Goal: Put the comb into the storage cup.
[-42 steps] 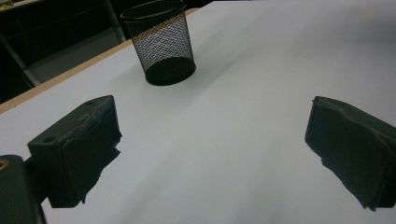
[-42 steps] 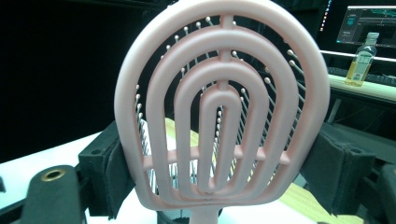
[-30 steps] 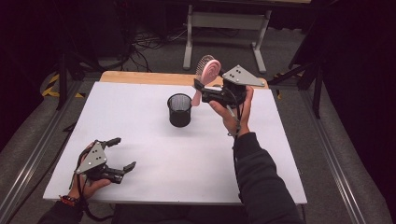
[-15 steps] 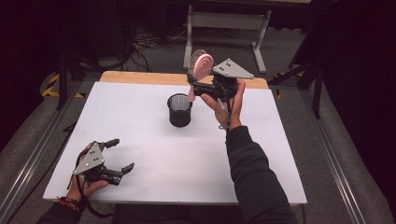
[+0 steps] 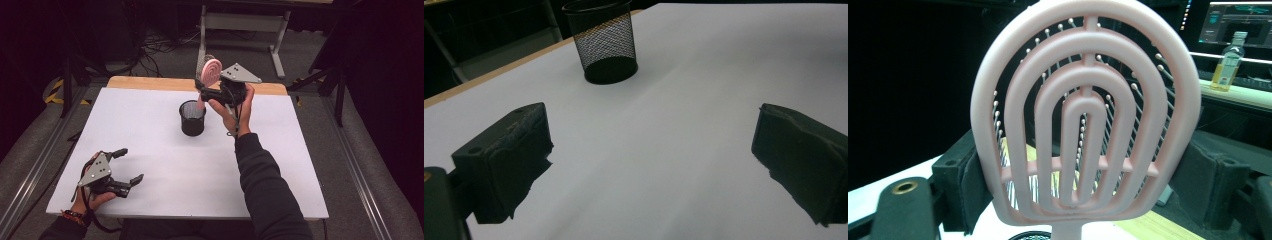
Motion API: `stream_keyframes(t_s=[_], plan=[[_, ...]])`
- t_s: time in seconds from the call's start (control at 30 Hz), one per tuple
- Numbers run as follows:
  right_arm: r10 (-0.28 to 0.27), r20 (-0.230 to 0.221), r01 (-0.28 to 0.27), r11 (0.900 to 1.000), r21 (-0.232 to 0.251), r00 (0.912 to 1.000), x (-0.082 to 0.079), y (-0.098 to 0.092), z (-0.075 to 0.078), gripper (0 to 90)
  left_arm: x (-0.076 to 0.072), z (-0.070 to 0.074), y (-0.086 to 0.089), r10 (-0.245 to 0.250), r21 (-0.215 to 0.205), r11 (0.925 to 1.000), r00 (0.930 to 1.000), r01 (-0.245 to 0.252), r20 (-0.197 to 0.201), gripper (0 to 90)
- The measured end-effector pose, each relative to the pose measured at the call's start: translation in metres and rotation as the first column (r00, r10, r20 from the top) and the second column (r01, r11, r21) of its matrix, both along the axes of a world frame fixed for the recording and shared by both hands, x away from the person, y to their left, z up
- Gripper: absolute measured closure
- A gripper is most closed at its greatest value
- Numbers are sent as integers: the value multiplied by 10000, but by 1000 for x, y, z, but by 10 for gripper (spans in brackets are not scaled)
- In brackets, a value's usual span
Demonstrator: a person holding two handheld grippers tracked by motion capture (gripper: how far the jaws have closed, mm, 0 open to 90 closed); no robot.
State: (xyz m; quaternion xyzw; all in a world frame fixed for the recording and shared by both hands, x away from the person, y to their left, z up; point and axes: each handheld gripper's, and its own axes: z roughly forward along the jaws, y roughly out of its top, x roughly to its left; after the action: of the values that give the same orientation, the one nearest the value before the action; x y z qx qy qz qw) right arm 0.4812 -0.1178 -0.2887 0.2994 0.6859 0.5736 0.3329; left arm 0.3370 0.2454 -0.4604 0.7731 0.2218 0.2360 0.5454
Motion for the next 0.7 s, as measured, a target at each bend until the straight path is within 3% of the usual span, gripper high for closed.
stream_keyframes(t_s=[0.27,0.6,0.7], plan=[[29,-290,-32,9999,-124,9996,9,11,-11,195,1,1,2,46,-64,10000,10000,-46,26,35],[211,-528,-227,9993,-286,9984,8,19,-22,195,2,1,2,42,-8,10000,10000,-42,7,40],[289,-780,-304,9994,-186,9965,8,20,-31,195,2,0,1,-10,6,10000,10000,10,-32,45]])
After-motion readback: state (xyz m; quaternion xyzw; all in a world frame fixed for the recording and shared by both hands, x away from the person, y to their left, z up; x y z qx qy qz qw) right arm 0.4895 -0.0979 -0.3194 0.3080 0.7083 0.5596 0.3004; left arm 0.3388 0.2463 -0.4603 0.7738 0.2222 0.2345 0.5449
